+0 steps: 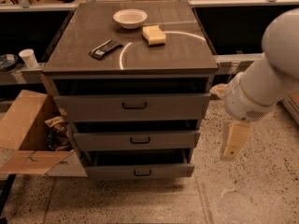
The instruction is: Open middle drawer
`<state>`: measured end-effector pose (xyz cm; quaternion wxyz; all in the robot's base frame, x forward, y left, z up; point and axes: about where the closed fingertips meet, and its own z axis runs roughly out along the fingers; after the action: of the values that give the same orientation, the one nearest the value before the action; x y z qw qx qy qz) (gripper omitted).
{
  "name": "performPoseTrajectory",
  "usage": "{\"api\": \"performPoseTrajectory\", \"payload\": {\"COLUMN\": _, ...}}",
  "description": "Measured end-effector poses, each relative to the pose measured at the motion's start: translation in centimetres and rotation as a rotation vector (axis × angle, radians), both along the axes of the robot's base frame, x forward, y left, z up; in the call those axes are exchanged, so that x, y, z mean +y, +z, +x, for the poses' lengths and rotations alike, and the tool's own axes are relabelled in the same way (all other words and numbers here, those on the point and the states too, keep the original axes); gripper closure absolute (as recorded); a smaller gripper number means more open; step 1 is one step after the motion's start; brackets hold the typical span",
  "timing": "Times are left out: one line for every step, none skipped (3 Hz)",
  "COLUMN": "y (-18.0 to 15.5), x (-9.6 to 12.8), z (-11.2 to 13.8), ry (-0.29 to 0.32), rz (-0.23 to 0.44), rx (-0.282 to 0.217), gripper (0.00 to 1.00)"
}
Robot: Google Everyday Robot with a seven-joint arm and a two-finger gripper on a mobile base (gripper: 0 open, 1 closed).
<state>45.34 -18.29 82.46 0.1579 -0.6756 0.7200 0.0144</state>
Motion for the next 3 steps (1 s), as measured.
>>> {"api": "performPoseTrajectory", "payload": {"y": -8.9, "x": 2.8, "z": 0.1, "ry": 0.105, "rz": 0.035, "rx": 0.052, "gripper": 0.0}}
{"api": "performPoseTrajectory", "payload": {"y": -10.9, "x": 8.3, "z": 0.5, "ry": 0.158, "rz": 0.093, "rx": 0.115, "gripper": 0.0}}
{"api": "performPoseTrajectory", "payload": {"y": -10.9, "x": 8.3, "z": 0.5, "ry": 0.158, "rz": 0.093, "rx": 0.115, "gripper": 0.0}}
